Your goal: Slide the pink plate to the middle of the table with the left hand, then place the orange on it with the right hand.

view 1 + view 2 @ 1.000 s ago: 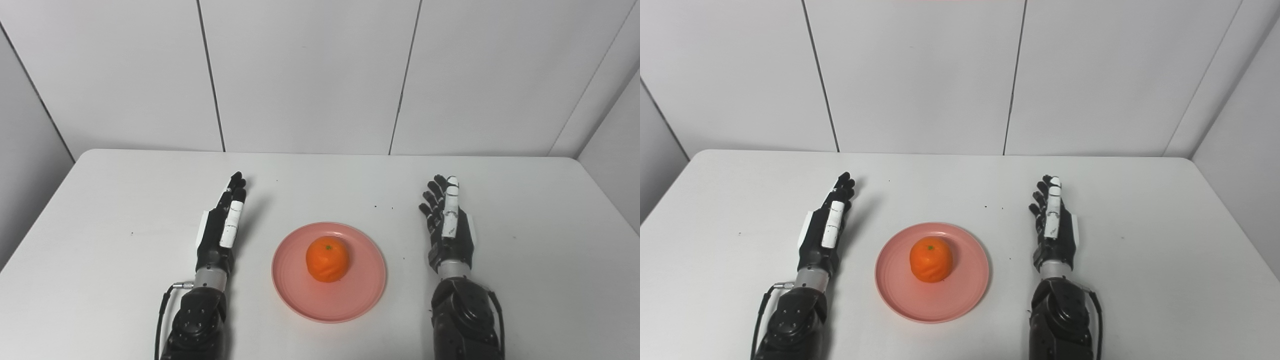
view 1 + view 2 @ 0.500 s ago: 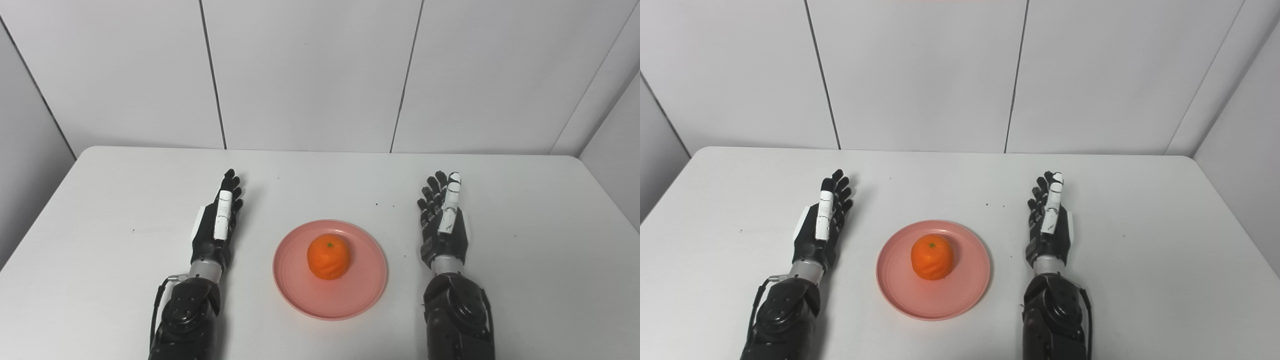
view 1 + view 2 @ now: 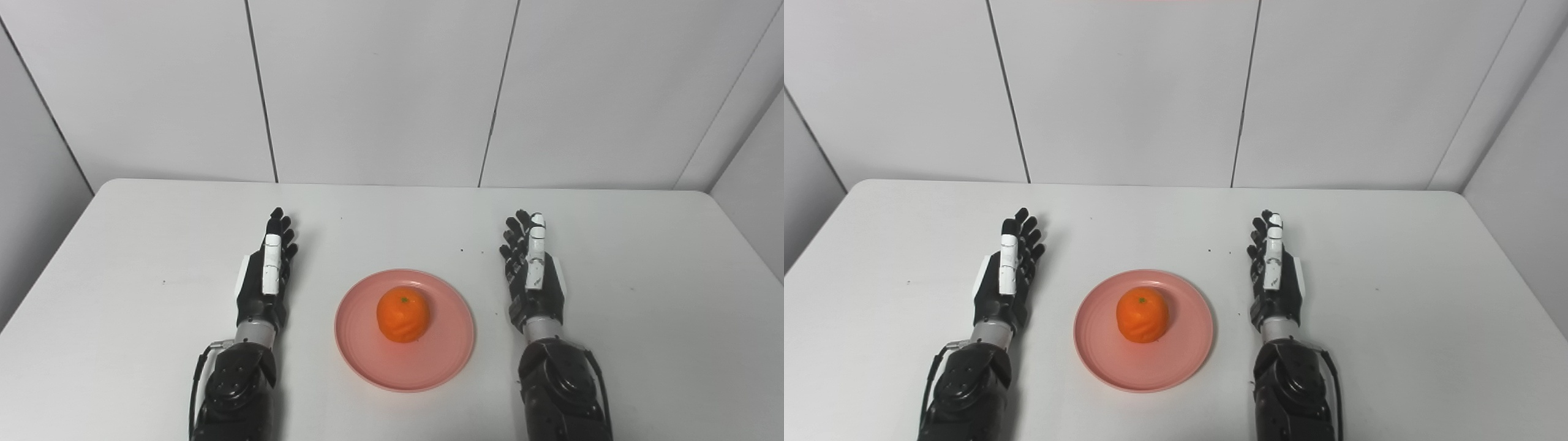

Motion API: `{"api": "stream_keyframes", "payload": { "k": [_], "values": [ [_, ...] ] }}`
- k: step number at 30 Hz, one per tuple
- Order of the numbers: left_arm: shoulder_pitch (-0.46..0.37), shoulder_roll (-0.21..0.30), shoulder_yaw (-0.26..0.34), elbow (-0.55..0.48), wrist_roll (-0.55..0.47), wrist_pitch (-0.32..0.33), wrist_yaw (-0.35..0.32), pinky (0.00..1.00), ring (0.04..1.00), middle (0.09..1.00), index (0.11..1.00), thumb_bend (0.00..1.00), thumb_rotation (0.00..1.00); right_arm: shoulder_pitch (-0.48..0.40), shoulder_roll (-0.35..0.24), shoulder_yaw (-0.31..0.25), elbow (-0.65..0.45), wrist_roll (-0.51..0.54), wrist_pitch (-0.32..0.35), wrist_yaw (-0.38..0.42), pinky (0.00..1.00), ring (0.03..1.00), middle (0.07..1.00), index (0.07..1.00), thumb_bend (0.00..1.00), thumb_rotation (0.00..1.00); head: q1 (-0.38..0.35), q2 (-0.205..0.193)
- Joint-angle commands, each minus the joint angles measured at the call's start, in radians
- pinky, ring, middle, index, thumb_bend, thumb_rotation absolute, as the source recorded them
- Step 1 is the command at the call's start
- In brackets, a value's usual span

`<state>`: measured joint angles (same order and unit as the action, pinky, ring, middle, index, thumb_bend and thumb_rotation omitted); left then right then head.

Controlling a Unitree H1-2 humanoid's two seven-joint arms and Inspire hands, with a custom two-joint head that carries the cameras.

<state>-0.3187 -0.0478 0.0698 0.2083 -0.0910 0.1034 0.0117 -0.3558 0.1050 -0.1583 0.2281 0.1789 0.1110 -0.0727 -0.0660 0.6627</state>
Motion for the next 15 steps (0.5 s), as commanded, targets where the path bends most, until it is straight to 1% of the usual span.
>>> {"api": "stream_keyframes", "payload": {
  "k": [1, 5, 11, 15],
  "values": [
    [0.006, -0.008, 0.0, 0.015, -0.002, 0.018, 0.011, 1.0, 1.0, 1.0, 1.0, 0.85, 0.99, 0.037, 0.003, 0.005, 0.033, -0.002, 0.027, -0.007, 1.0, 0.984, 0.938, 0.954, 0.82, 1.0, 0.002, 0.0],
    [0.005, -0.007, 0.002, 0.019, -0.003, 0.01, 0.008, 1.0, 1.0, 1.0, 1.0, 0.85, 0.98, 0.039, 0.0, 0.006, 0.036, 0.001, 0.028, -0.005, 1.0, 0.988, 0.942, 0.95, 0.82, 1.0, 0.0, 0.0],
    [0.006, -0.009, 0.003, 0.017, -0.003, 0.008, 0.011, 1.0, 1.0, 1.0, 1.0, 0.85, 0.98, 0.043, -0.012, 0.022, 0.042, -0.01, 0.015, 0.006, 1.0, 0.997, 0.949, 0.953, 0.83, 1.0, 0.0, 0.0],
    [0.008, -0.009, 0.004, 0.018, -0.007, 0.01, 0.007, 1.0, 1.0, 1.0, 1.0, 0.84, 0.98, 0.047, -0.019, 0.028, 0.055, -0.002, -0.012, 0.026, 1.0, 1.0, 0.953, 0.958, 0.84, 1.0, 0.0, 0.0]
  ]
}}
